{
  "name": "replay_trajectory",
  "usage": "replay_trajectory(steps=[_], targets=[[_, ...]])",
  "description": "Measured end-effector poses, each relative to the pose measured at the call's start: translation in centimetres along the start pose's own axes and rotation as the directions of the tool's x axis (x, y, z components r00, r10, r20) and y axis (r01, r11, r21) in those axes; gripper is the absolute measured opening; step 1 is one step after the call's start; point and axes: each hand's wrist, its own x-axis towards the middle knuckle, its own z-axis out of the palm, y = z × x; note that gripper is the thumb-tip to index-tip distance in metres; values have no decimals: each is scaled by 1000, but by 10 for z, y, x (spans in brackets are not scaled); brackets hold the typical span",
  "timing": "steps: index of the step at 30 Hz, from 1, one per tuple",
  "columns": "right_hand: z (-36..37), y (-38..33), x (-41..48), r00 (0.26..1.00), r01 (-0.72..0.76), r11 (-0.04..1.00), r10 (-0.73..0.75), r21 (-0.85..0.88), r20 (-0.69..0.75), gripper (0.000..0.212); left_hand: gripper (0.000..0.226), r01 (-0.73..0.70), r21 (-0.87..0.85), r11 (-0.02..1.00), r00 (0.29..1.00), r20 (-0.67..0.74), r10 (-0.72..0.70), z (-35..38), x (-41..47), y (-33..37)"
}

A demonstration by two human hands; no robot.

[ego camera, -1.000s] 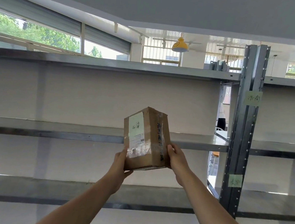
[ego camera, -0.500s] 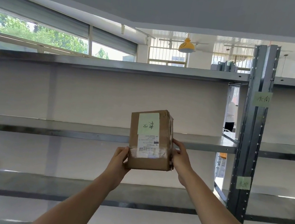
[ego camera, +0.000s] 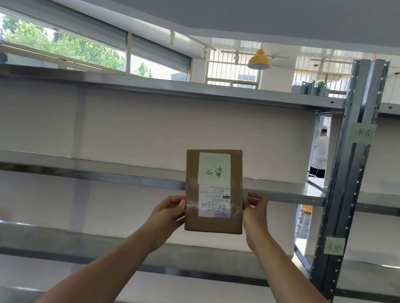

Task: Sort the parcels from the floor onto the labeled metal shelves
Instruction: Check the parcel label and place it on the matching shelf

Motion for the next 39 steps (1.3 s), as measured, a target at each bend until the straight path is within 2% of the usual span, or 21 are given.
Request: replay_trajectory(steps=[2,4,5,8,9,11,13,16,21,24,27,29,33,34,37,39], targets=[[-2,1,-1,1000,-19,999,18,-33,-22,9,30,68,42,997,997,36,-69,-2,0,5],[-5,0,-3,1000,-15,997,13,-70,-21,17,30,174,56,983,984,14,-175,-4,-4,8],[-7,-1,-6,1000,-9,997,7,-79,-19,19,38,227,37,973,974,6,-227,-6,-6,9],[-15,-2,-10,1000,22,993,-19,-114,23,21,89,330,27,943,943,24,-331,-14,-7,9],[-16,-3,-12,999,35,991,-30,-131,42,20,100,359,40,932,932,34,-361,-15,-8,9],[-17,-1,-15,996,66,982,-53,-180,76,19,106,398,64,915,917,11,-400,-15,-10,7],[-16,0,-17,994,93,973,-78,-210,80,19,102,394,68,917,919,-25,-393,-13,-11,4],[-11,2,-17,999,30,975,-24,-222,29,15,81,335,45,941,942,-49,-333,-10,-12,-5],[-7,-7,-18,975,-197,936,158,-291,-153,44,69,260,-71,963,954,-135,-268,-3,-16,-14],[-7,-11,-15,941,-275,949,233,-152,-244,43,64,229,-191,955,950,-169,-262,-6,-15,-18],[-5,-10,-17,953,-276,959,282,66,-113,33,57,181,-305,935,955,-172,-241,-4,-16,-18],[-3,-11,-23,961,-272,954,276,128,-12,35,54,147,-387,910,957,-177,-230,-2,-16,-16],[-1,-11,-24,975,-223,948,215,227,60,44,50,110,-438,892,948,-222,-226,-2,-16,-12],[-2,-10,-22,979,-201,953,189,226,72,41,49,109,-433,895,949,-223,-224,-2,-17,-11],[-1,-10,-19,984,-146,969,123,199,126,17,48,104,-442,891,957,-200,-211,-4,-19,-11],[0,-9,-19,980,-128,970,91,207,176,29,47,97,-472,876,963,-178,-202,-3,-19,-14]])
